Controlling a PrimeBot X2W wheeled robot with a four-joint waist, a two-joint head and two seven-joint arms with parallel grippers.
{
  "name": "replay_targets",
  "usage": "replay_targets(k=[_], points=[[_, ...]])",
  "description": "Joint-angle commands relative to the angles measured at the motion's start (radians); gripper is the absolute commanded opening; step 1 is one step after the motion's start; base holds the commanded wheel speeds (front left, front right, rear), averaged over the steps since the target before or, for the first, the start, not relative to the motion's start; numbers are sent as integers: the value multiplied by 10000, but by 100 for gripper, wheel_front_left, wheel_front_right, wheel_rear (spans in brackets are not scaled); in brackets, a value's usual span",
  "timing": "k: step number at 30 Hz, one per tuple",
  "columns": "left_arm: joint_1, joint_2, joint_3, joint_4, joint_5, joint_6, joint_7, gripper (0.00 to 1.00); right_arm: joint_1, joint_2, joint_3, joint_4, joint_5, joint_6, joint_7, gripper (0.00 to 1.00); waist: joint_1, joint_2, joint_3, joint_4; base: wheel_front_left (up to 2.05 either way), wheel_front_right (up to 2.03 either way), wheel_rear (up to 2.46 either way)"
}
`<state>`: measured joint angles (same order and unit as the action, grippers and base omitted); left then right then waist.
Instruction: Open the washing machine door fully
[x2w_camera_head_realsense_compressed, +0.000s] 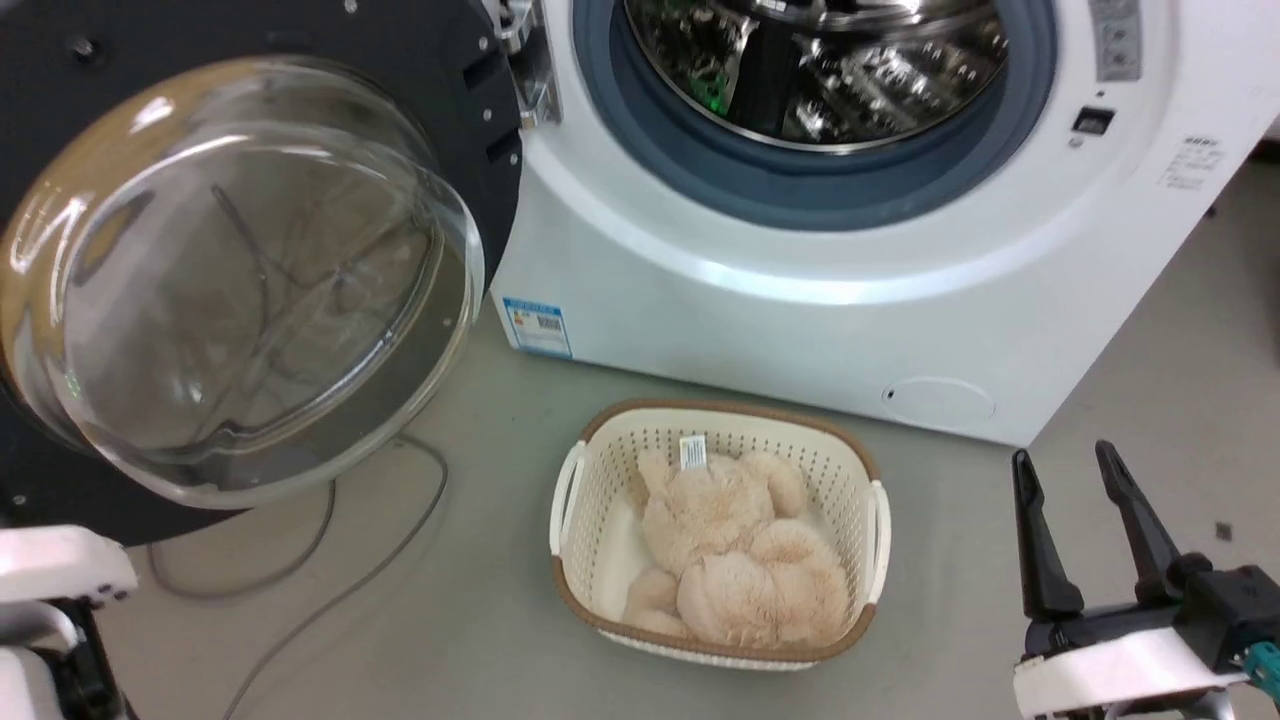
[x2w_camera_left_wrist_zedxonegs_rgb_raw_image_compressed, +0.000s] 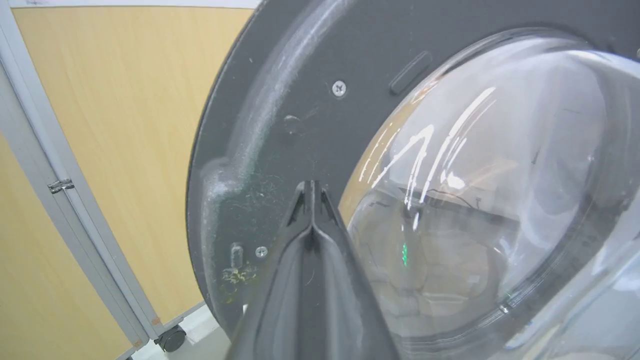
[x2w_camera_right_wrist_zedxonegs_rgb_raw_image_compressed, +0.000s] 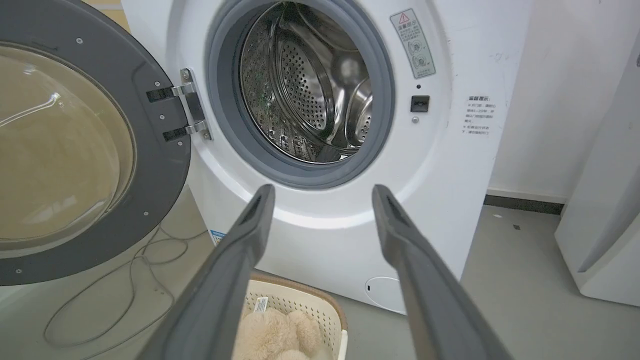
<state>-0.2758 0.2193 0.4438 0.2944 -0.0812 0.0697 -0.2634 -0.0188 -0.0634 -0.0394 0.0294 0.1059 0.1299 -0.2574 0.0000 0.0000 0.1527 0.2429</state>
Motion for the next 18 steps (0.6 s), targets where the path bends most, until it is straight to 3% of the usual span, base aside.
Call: replay_targets(k=[1,16,17,18], points=[[198,-89,-72,-164,97,-61,16,0,167,41,-41,-36,29,8,-44,100,0,0,-193,-57,0,0,0],[1642,-1055,-1592,-2113,487,-1003,16,0,886,127,-180,-191,140,8,-44,100,0,0,-1188,-478,0,0,0],[1706,-1111,-1667,-2207,458,-1046,16,88,919,128,-189,-200,171,8,-44,100,0,0,-1240,-535,0,0,0],[1796,-1163,-1761,-2261,426,-1114,16,100,950,128,-199,-209,197,8,-44,100,0,0,-1286,-596,0,0,0]])
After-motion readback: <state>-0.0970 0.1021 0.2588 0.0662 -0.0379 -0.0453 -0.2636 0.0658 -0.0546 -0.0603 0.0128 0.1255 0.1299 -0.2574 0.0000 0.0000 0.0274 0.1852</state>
